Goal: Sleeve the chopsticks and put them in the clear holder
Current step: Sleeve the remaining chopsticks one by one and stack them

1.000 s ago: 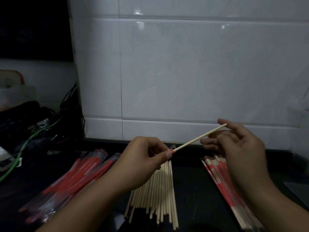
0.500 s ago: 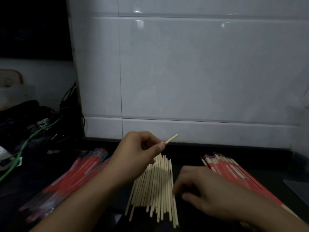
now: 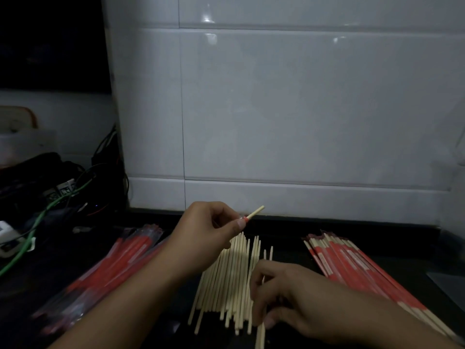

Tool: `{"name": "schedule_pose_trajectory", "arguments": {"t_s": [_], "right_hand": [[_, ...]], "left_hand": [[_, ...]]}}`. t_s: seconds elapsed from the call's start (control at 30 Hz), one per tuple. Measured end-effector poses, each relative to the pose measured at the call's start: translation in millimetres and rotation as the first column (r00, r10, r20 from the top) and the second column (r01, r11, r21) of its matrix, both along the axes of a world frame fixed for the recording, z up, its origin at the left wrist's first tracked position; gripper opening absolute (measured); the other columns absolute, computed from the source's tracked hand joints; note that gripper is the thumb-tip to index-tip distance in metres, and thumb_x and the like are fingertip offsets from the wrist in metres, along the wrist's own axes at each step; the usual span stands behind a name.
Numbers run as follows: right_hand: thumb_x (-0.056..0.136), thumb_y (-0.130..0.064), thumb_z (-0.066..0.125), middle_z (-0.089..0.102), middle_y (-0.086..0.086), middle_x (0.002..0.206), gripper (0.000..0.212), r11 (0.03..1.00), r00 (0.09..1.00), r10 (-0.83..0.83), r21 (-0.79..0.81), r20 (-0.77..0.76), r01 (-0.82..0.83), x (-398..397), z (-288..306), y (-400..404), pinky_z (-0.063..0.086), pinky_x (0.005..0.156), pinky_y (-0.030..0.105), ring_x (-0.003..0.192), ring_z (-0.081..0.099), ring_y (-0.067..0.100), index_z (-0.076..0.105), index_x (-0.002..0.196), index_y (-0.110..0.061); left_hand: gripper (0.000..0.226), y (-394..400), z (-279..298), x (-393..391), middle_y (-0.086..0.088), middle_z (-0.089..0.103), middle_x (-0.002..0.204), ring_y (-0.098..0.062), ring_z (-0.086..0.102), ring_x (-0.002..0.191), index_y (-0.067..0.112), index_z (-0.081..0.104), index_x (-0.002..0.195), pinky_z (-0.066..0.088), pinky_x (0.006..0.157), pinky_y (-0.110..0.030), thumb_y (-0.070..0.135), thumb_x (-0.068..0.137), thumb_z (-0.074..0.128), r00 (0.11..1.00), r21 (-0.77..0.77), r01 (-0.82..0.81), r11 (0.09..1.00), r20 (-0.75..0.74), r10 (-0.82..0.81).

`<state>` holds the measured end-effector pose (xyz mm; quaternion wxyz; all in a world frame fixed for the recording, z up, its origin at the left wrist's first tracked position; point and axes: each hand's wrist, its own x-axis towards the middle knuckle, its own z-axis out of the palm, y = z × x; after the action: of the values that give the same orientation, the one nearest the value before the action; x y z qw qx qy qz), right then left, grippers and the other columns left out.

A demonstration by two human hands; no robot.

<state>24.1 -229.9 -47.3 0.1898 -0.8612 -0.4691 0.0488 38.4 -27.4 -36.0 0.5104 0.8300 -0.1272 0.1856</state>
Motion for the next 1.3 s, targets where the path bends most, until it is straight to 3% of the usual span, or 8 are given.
{"name": "schedule_pose_trajectory", "arguments": {"t_s": [0.13, 0.43, 0.6, 0.83, 0.97, 1.1, 1.17, 1.3], "right_hand": [[0.092, -0.009, 0.059, 0.047, -0.017, 0.109, 0.021, 0.999, 0.993, 0.036, -0.017, 0.110, -0.034, 0, -7, 6, 0.052, 0.085, 0.029, 0.090, 0.061, 0.003, 0.067, 0.094, -0.027], [0.096, -0.019, 0.052, 0.025, -0.005, 0.137, 0.022, 0.957, 0.953, 0.106, -0.288, 0.283, -0.021, -7, 2, 12, 0.038, 0.083, 0.029, 0.108, 0.039, 0.014, 0.045, 0.115, -0.028], [0.099, -0.022, 0.049, 0.020, 0.006, 0.145, 0.030, 0.915, 0.894, 0.134, -0.400, 0.427, 0.054, -6, -1, 12, 0.032, 0.072, 0.031, 0.119, 0.039, 0.023, 0.036, 0.126, -0.026], [0.096, -0.019, 0.044, 0.023, -0.002, 0.150, 0.024, 0.965, 0.881, 0.107, -0.261, 0.461, 0.019, 4, -5, 3, 0.045, 0.076, 0.030, 0.121, 0.043, 0.015, 0.034, 0.115, -0.028], [0.084, 0.001, 0.060, 0.060, -0.004, 0.099, 0.023, 0.970, 0.868, -0.231, 0.177, 0.439, 0.169, 32, -6, 2, 0.050, 0.088, 0.025, 0.084, 0.055, 0.005, 0.058, 0.092, -0.020], [0.091, 0.005, 0.056, 0.065, -0.002, 0.090, 0.030, 0.486, 0.817, -0.497, 0.874, 0.293, -0.017, 4, 25, -20, 0.054, 0.074, 0.019, 0.077, 0.065, 0.009, 0.051, 0.100, -0.023], [0.096, 0.002, 0.054, 0.068, 0.005, 0.088, 0.036, 0.209, 0.831, -0.538, 0.977, 0.144, -0.034, 3, 35, -31, 0.054, 0.070, 0.019, 0.073, 0.067, 0.013, 0.046, 0.118, -0.024], [0.099, -0.004, 0.051, 0.071, 0.007, 0.083, 0.057, -0.086, 0.845, -0.504, 0.984, -0.178, 0.156, 20, 40, -49, 0.057, 0.076, 0.025, 0.073, 0.067, 0.014, 0.029, 0.148, -0.024]], "left_hand": [[0.011, -2, 0, -1, -0.009, 0.072, 0.074, -0.012, 0.066, 0.059, 0.018, 0.073, 0.082, 0.055, 0.063, -0.035, 0.025, 0.089, 0.071, 1.000, 0.009, -0.003, 1.000, 0.000, 0.003], [0.011, -3, -1, -3, -0.007, 0.072, 0.074, -0.010, 0.065, 0.059, 0.019, 0.073, 0.082, 0.049, 0.054, -0.021, 0.027, 0.089, 0.071, 1.000, 0.019, -0.011, 1.000, -0.003, 0.011], [0.010, -3, -3, -2, -0.007, 0.072, 0.075, -0.011, 0.066, 0.061, 0.021, 0.074, 0.083, 0.057, 0.067, -0.037, 0.027, 0.089, 0.071, 1.000, 0.003, -0.001, 1.000, -0.010, 0.001], [0.010, 0, -3, 2, -0.007, 0.071, 0.074, -0.013, 0.066, 0.060, 0.022, 0.074, 0.080, 0.056, 0.067, -0.039, 0.027, 0.089, 0.072, 1.000, -0.023, -0.003, 1.000, 0.000, 0.003], [0.009, 2, -2, 2, -0.006, 0.071, 0.073, -0.014, 0.067, 0.062, 0.022, 0.074, 0.082, 0.057, 0.068, -0.040, 0.027, 0.089, 0.072, 1.000, -0.024, 0.003, 1.000, -0.006, -0.003], [0.008, 1, 0, -2, -0.002, 0.072, 0.073, -0.011, 0.067, 0.062, 0.024, 0.073, 0.081, 0.057, 0.066, -0.033, 0.026, 0.088, 0.072, 1.000, -0.007, 0.019, 1.000, -0.012, -0.019], [0.008, -2, 1, -4, -0.003, 0.072, 0.073, -0.011, 0.068, 0.062, 0.023, 0.074, 0.080, 0.056, 0.066, -0.032, 0.025, 0.088, 0.073, 1.000, 0.000, 0.023, 1.000, -0.016, -0.023], [0.009, -6, 0, -7, -0.004, 0.072, 0.068, -0.014, 0.069, 0.065, 0.023, 0.077, 0.078, 0.052, 0.065, -0.029, 0.028, 0.085, 0.076, 0.999, 0.019, 0.042, 0.999, -0.027, -0.042]]}}
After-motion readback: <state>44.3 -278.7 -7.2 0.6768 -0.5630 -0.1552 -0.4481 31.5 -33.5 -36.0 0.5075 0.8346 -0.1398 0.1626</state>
